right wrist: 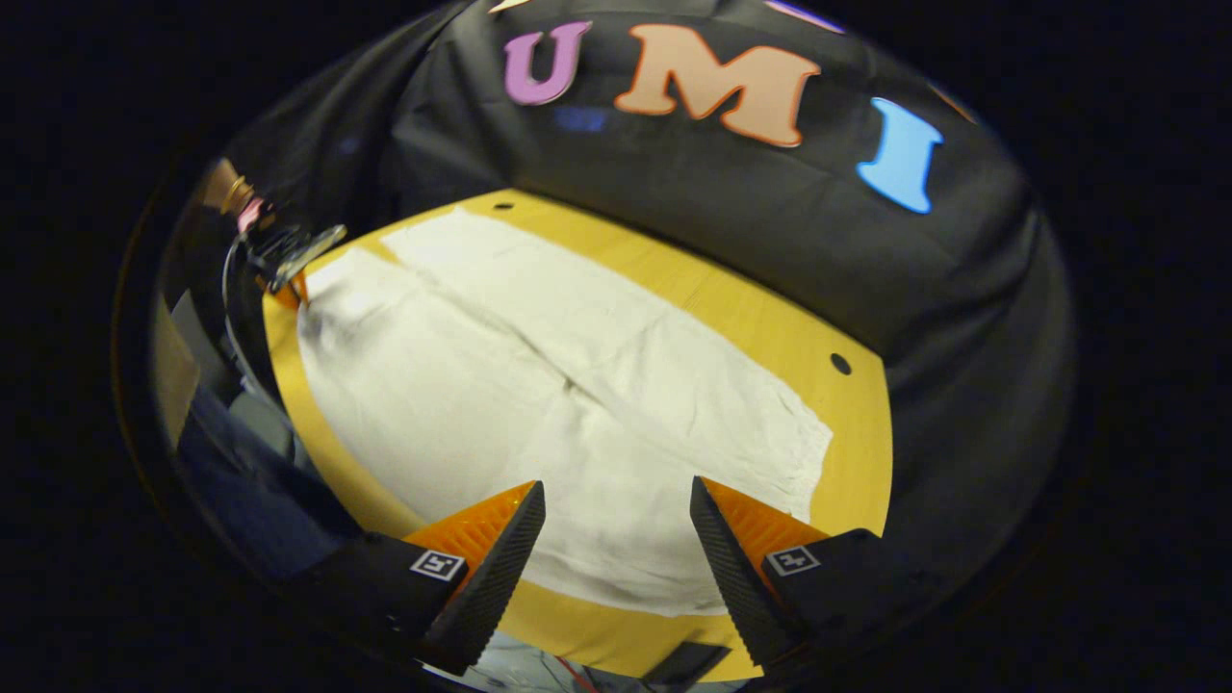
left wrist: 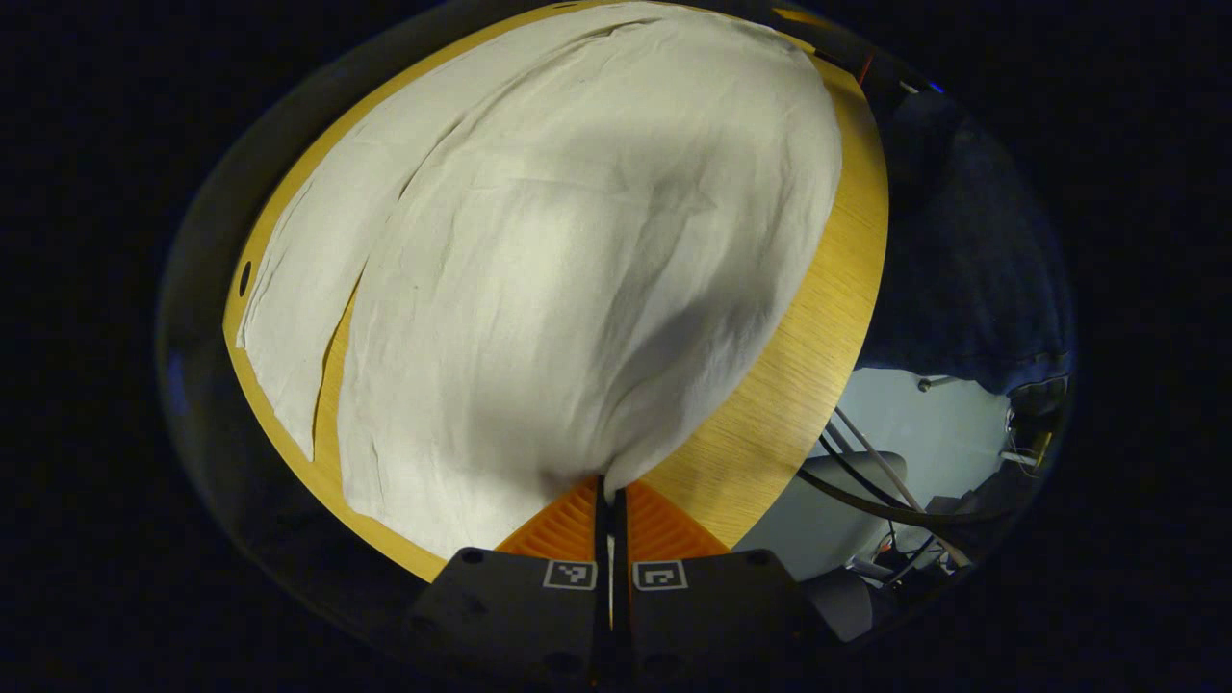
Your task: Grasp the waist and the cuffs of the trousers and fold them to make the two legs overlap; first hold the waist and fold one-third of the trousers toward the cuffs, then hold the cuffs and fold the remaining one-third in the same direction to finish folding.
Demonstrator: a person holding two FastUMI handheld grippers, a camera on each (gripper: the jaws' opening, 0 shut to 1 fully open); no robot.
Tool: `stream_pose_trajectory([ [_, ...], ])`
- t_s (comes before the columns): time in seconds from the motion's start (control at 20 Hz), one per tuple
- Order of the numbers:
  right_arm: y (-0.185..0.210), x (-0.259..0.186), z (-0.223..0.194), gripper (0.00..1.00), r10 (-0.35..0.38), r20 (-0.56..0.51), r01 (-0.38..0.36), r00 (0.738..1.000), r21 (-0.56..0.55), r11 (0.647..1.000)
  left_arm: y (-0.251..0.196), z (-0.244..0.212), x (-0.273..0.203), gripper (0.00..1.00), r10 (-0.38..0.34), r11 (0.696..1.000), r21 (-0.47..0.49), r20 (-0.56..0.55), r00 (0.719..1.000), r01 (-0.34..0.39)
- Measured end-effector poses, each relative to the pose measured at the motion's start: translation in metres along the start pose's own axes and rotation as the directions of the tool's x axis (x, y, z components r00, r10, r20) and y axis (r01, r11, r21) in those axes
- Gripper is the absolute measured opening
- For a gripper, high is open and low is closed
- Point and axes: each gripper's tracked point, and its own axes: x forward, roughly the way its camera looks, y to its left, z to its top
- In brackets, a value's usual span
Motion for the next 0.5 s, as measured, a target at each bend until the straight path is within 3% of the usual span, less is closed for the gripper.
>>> stream_pose_trajectory([
  [0.1, 0.001, 0.008, -0.03, 0.99, 0.072, -0.106, -0.085, 0.992, -0.124, 0.989, 0.0, -0.002, -0.001, 0.0, 0.0, 1.0, -0.008, -0.009, 1.0, 0.0],
  [0.25, 0.0, 0.015, -0.064, 0.97, 0.147, -0.236, -0.207, 0.961, -0.258, 0.944, -0.001, 0.0, 0.0, 0.0, -0.003, 0.999, -0.032, -0.019, 1.0, 0.003],
  [0.5, 0.004, 0.028, -0.101, 0.98, 0.22, -0.395, -0.367, 0.892, -0.35, 0.862, 0.0, 0.0, 0.0, 0.0, 0.009, 1.0, -0.023, -0.04, 0.999, -0.01],
])
